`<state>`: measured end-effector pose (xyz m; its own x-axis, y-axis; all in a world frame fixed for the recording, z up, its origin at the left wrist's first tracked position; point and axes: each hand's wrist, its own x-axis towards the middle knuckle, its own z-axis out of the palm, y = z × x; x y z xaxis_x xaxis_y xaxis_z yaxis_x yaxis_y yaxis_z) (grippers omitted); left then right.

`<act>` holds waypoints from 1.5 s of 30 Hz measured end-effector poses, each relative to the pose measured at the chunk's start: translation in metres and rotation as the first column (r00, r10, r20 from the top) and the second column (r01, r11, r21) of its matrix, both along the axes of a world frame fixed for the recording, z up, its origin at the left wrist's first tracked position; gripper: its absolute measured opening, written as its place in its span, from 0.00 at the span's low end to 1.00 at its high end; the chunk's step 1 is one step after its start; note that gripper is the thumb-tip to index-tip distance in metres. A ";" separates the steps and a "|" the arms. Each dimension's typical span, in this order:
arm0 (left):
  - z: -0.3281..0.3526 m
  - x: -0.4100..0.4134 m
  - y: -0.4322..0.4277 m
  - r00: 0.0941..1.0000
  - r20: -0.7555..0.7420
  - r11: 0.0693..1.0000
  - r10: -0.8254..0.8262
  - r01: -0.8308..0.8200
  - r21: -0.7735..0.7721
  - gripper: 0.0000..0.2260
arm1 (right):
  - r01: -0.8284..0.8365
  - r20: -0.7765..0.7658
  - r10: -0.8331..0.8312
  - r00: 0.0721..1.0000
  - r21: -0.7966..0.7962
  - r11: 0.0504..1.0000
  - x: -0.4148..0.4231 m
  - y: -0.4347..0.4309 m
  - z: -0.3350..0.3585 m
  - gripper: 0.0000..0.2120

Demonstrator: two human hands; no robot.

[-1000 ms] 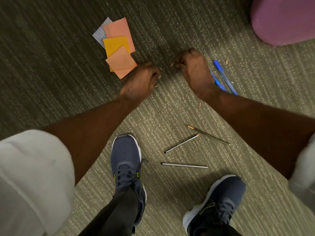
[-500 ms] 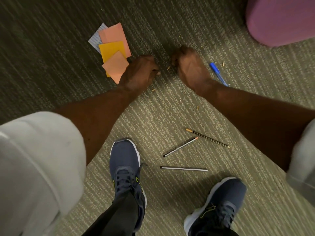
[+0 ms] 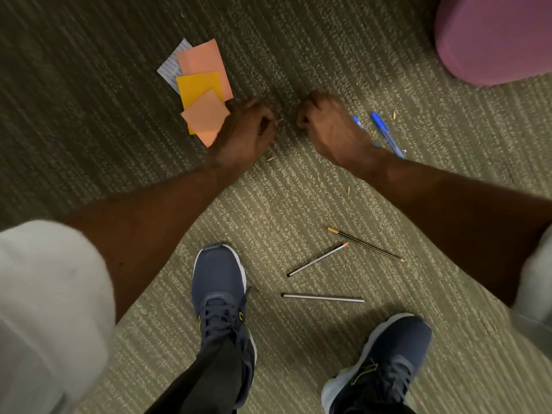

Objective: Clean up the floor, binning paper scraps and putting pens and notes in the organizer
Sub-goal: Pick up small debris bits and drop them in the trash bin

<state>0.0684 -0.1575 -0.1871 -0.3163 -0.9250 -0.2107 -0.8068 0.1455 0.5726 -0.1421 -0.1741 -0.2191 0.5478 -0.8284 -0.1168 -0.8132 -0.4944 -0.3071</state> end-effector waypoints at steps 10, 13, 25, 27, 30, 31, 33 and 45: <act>0.007 0.003 0.047 0.999 -0.048 0.986 0.019 -0.011 0.169 0.03 | 0.012 0.076 -0.014 0.997 0.033 0.999 0.008 0.003 0.017 0.15; 0.007 -0.001 0.048 0.996 -0.043 0.977 0.083 -0.073 0.201 0.10 | 0.054 0.075 -0.058 0.995 0.059 0.997 0.009 0.003 0.018 0.17; 0.012 -0.006 0.043 0.994 0.097 0.991 -0.057 0.044 0.128 0.07 | 0.599 0.282 -0.613 0.738 0.146 0.788 -0.024 0.083 0.030 0.07; 0.011 -0.009 0.047 0.995 0.098 0.996 -0.016 0.006 0.095 0.09 | 0.695 0.313 -0.717 0.623 0.199 0.691 -0.034 0.120 0.036 0.05; 0.009 -0.015 0.054 0.991 0.124 0.995 0.047 -0.058 0.087 0.09 | 0.784 0.283 -0.833 0.476 0.294 0.547 -0.041 0.160 0.037 0.04; 0.008 -0.016 0.056 0.989 0.120 0.991 0.083 -0.094 0.093 0.08 | 0.805 0.261 -0.863 0.433 0.320 0.500 -0.041 0.167 0.035 0.05; 0.007 -0.018 0.061 0.977 0.085 0.973 0.195 -0.204 0.109 0.08 | 0.828 0.252 -0.888 0.384 0.331 0.452 -0.038 0.170 0.030 0.06; -0.006 -0.054 0.068 0.793 0.007 0.776 0.609 -0.598 0.201 0.07 | 0.809 0.115 -0.854 0.508 0.278 0.518 -0.033 0.161 0.031 0.03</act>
<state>0.0139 -0.0898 -0.1934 0.2775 -0.8759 -0.3946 -0.6596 -0.4724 0.5846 -0.1749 -0.0130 -0.1878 -0.3572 -0.8915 -0.2787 -0.7217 0.4528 -0.5236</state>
